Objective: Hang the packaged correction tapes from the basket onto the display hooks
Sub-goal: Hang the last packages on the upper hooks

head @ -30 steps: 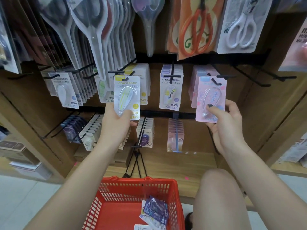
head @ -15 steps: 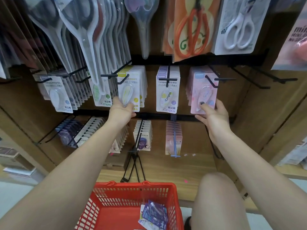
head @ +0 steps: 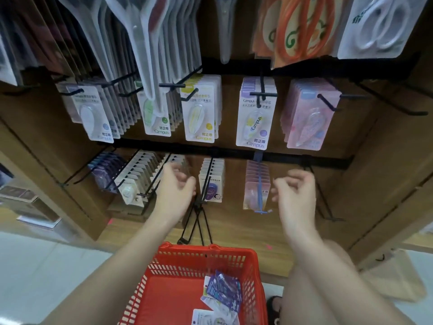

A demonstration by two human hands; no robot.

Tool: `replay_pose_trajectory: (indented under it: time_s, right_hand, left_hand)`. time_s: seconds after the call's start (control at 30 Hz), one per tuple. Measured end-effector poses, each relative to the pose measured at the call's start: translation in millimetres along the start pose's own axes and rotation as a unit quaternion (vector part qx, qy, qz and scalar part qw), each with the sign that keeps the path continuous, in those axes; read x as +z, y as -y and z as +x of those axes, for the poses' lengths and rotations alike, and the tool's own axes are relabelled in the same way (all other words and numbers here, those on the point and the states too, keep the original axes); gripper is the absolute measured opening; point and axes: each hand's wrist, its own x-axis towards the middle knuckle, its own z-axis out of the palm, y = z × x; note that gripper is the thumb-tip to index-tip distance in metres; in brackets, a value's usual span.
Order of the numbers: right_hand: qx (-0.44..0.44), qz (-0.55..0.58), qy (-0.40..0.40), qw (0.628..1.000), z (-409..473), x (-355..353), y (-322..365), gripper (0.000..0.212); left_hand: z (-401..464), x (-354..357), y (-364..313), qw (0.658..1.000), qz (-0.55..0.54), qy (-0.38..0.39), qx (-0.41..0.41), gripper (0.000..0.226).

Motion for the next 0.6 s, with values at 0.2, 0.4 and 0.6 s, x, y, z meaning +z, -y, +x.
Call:
replay_pose_trajectory:
  time_s: [0.2,0.4,0.6]
  right_hand:
    - [0.161,-0.185,0.377,0.893,-67,58,-85,0.018]
    - [0.18,-0.46,0.449,0.744,-83,69,-212,0.014]
    - [0.227,-0.542,0.47,0.659,-102,46,-306,0.073]
  left_hand:
    - [-76,-1,110,0.988,0.132,0.073,0.035,0.028]
    - [-116,4,240,0.917,0.26,0.251,-0.168,0.048]
    - [-156,35,324,0.828,0.301,0.374,-0.29,0.094]
